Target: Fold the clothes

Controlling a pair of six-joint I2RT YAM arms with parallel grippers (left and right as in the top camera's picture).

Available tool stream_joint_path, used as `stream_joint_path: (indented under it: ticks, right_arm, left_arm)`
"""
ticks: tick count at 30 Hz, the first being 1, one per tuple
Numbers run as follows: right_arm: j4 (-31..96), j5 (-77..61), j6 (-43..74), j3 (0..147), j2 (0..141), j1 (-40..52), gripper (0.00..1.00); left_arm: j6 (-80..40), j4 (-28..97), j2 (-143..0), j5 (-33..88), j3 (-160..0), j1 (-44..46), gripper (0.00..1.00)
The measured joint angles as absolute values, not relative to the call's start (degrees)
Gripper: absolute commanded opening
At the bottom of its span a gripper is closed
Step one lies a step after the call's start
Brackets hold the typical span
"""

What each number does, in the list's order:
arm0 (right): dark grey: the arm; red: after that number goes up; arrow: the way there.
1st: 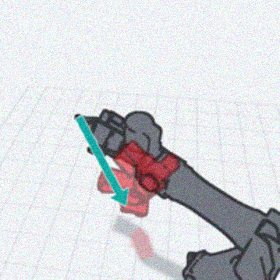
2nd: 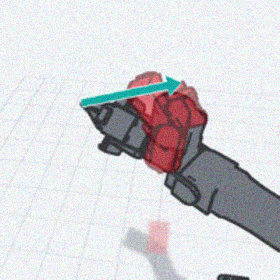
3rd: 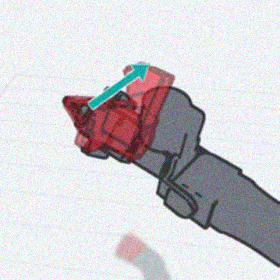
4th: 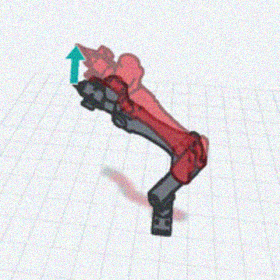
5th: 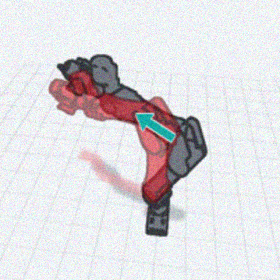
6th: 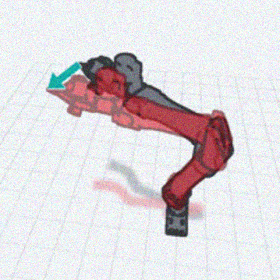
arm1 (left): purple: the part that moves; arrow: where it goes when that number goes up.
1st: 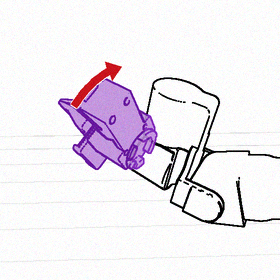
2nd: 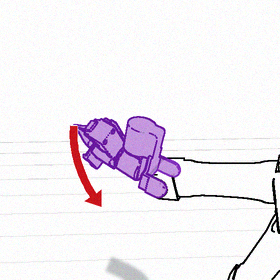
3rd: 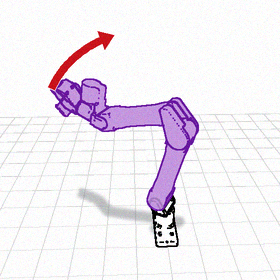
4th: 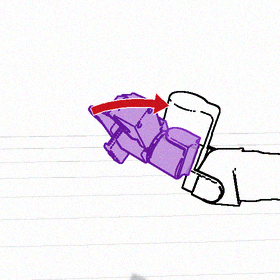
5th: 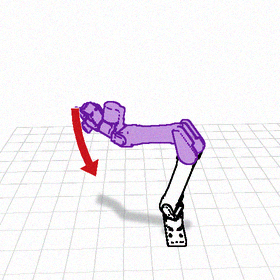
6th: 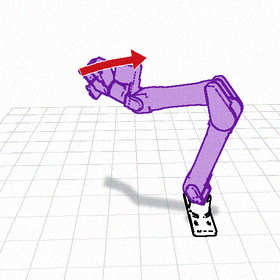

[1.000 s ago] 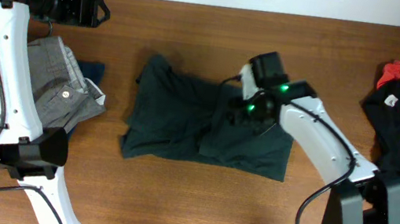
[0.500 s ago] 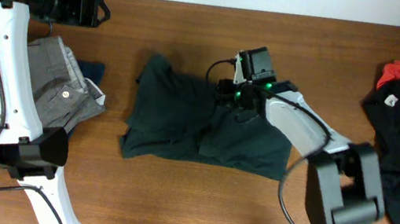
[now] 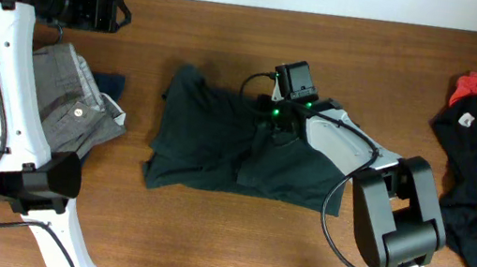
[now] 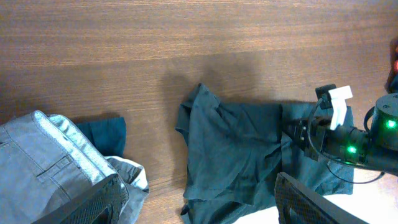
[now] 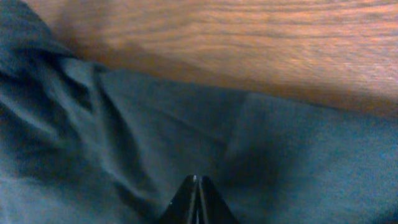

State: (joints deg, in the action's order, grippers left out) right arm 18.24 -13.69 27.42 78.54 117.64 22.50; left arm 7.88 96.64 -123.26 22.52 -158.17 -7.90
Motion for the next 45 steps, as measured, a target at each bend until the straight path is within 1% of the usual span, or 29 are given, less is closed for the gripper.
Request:
stream_joint_path:
  ticks: [8, 10, 11, 15, 19, 20, 24, 26, 27, 28, 35, 40, 45]
  right_arm:
    - [12.6, -21.1, 27.5, 78.5, 117.7, 22.6, 0.05]
    - [12.8, -22.9, 25.9, 78.5, 117.7, 22.3, 0.21]
    - [13.1, -23.7, 25.0, 78.5, 117.6, 22.1, 0.3]
    - [17.0, -26.2, 20.8, 78.4, 114.1, 19.7, 0.52]
    - [21.8, -27.4, 18.0, 78.4, 105.0, 14.9, 0.72]
    - [22.8, -27.5, 17.6, 78.4, 102.3, 13.6, 0.74]
    - [28.4, -27.8, 15.0, 78.6, 92.4, 8.4, 0.76]
    - [31.4, -28.0, 13.6, 78.7, 89.3, 6.4, 0.76]
    - [32.9, -28.0, 13.1, 78.7, 88.3, 5.5, 0.76]
    - [34.4, -28.1, 12.6, 78.7, 87.6, 4.6, 0.76]
    - [42.9, -28.2, 8.6, 78.7, 87.3, -0.1, 0.76]
    - [45.2, -28.1, 5.5, 78.7, 87.3, -0.7, 0.76]
    - [45.6, -28.1, 4.3, 78.7, 87.3, -0.7, 0.76]
  left_arm:
    - [7.9, 96.6, -123.3, 22.5, -158.2, -7.9, 0.78]
    - [7.9, 96.6, -123.3, 22.5, -158.2, -7.9, 0.78]
    - [7.8, 96.6, -123.3, 22.5, -158.1, -7.9, 0.81]
    - [6.3, 96.5, -122.8, 23.0, -155.1, -7.2, 0.82]
    - [6.2, 95.4, -122.3, 23.7, -144.7, -4.2, 0.82]
    - [6.2, 94.7, -122.3, 23.8, -141.9, -3.4, 0.82]
    - [5.8, 88.7, -122.3, 22.5, -128.0, 0.1, 0.84]
    - [5.3, 84.9, -122.3, 21.8, -122.1, 0.8, 0.87]
    - [5.0, 83.1, -122.3, 21.5, -119.3, 0.7, 0.91]
    - [4.8, 81.1, -122.3, 21.1, -116.5, 0.6, 0.94]
    - [5.8, 69.3, -122.3, 20.8, -101.3, 0.0, 0.96]
    - [7.9, 59.9, -122.3, 20.8, -93.0, 0.0, 0.99]
    - [8.6, 55.3, -122.3, 21.8, -88.2, 0.3, 0.98]
